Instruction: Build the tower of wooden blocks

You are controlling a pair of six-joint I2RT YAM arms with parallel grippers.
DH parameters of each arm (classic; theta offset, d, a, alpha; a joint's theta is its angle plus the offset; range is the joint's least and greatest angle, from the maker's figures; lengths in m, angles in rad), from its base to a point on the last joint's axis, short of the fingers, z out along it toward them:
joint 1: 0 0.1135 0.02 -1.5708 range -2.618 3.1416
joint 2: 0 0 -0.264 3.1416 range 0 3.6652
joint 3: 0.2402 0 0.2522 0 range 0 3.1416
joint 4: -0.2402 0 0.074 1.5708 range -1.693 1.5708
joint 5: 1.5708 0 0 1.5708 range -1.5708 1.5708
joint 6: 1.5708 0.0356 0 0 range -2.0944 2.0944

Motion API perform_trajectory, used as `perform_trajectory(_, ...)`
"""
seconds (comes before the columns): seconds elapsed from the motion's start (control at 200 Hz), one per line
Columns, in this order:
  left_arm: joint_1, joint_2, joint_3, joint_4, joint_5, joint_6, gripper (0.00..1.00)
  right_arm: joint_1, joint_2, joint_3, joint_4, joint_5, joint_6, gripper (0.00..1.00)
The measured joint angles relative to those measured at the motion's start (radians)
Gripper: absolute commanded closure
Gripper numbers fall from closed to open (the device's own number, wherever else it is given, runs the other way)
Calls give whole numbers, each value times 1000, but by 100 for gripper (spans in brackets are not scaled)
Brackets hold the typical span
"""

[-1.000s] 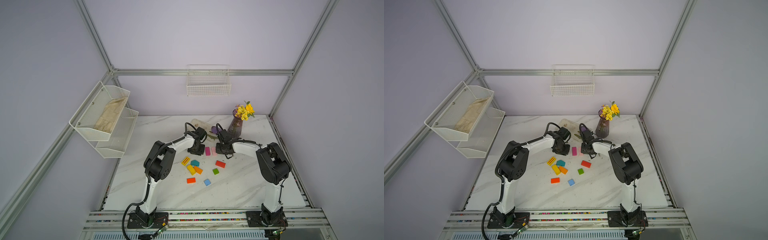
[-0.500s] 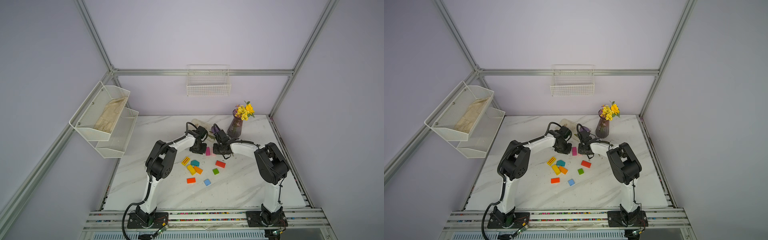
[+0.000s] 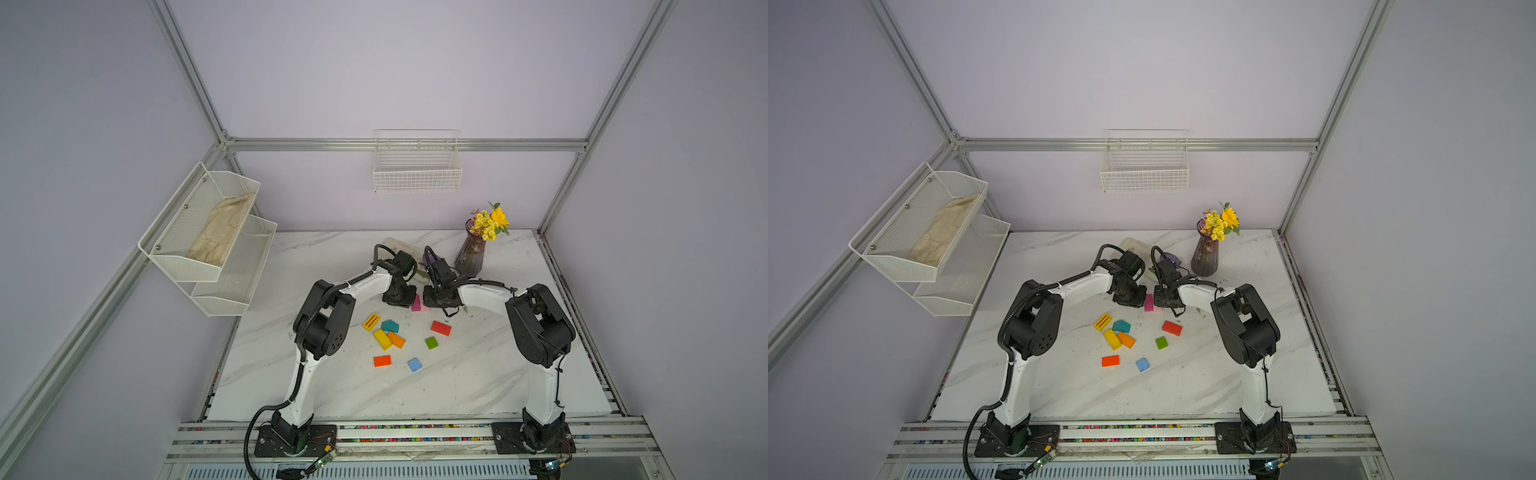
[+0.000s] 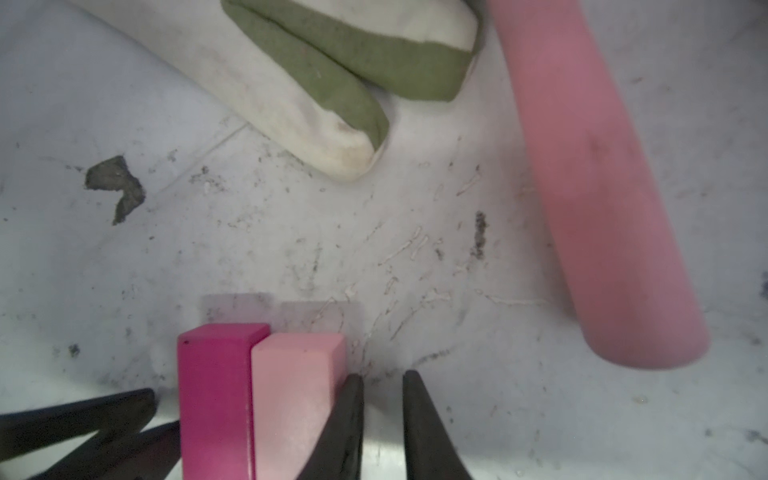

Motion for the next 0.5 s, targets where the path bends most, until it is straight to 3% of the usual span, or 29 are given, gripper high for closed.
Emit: perform_trajectory(0.5, 1, 3, 6, -6, 6, 0, 77, 16, 19, 26, -13, 49, -3, 79)
